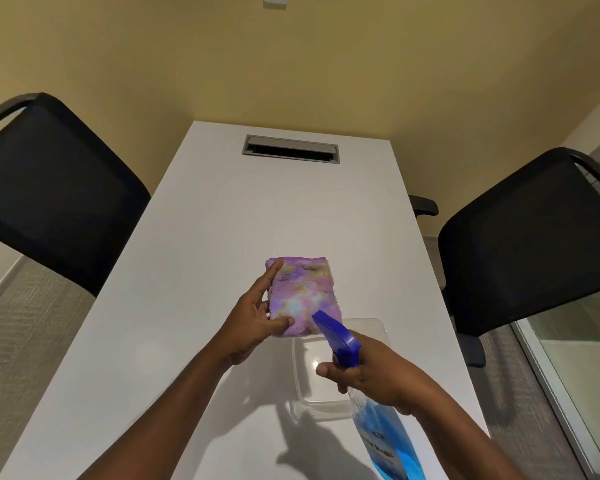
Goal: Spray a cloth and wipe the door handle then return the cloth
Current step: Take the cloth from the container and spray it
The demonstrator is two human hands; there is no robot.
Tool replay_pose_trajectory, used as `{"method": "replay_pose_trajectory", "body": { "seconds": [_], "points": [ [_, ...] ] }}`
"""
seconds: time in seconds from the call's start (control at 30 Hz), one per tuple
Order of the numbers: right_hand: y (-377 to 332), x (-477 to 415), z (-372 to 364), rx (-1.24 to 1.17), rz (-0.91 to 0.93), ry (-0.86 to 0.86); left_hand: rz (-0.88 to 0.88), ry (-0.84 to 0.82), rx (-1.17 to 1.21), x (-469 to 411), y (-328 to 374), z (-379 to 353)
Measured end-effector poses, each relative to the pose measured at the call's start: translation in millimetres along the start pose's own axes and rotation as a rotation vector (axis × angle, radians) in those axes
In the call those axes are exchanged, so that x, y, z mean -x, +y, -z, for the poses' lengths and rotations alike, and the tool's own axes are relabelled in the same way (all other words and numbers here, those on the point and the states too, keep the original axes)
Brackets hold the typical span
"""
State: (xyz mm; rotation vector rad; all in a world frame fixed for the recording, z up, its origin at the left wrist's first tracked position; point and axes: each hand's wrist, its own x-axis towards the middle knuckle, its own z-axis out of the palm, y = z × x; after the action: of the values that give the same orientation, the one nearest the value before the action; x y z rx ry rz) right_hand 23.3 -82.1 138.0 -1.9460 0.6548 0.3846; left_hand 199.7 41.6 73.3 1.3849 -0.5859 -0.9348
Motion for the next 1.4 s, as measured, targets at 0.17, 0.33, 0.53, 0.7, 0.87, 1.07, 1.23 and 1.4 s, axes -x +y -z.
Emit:
{"method": "replay_pose_trajectory", "body": {
  "seconds": [0.17, 0.33, 0.53, 0.7, 0.87, 1.07, 1.23, 1.4],
  "points": [
    [6.9, 3.6, 2.7, -0.100, -0.025, 0.031, -0.004, 0.020, 0.003, -0.7, -0.9, 3.2],
    [13.3, 3.0, 0.7, -0.043, -0.071, 0.081, -0.009, 0.000, -0.002, -0.8, -4.5, 4.6],
    [8.0, 7.9, 7.9, -0.127, -0.013, 0.133, -0.010, -0.023, -0.005, -1.4, -4.2, 4.9],
    [3.0, 14.5, 15.8, -0.190, 0.040, 0.163, -0.002, 0.011, 0.009, -1.9, -3.3, 6.4],
    [0.5, 18.8, 24.6, -0.208, 0.088, 0.307, 0.015, 0.042, -0.001, 0.2, -6.7, 7.5],
    [13.7, 7.1, 38.8, -0.299, 0.136, 0.557, 0.029, 0.055, -0.079, 4.6, -10.2, 5.9],
    [38.9, -16.8, 37.8, -0.440, 0.246, 0.667, 0.043, 0.050, -0.130, 6.6, -12.6, 5.8],
    [63.9, -43.5, 34.1, -0.471, 0.244, 0.666, 0.057, 0.048, -0.163, 8.4, -15.5, 7.3]
  ]
}}
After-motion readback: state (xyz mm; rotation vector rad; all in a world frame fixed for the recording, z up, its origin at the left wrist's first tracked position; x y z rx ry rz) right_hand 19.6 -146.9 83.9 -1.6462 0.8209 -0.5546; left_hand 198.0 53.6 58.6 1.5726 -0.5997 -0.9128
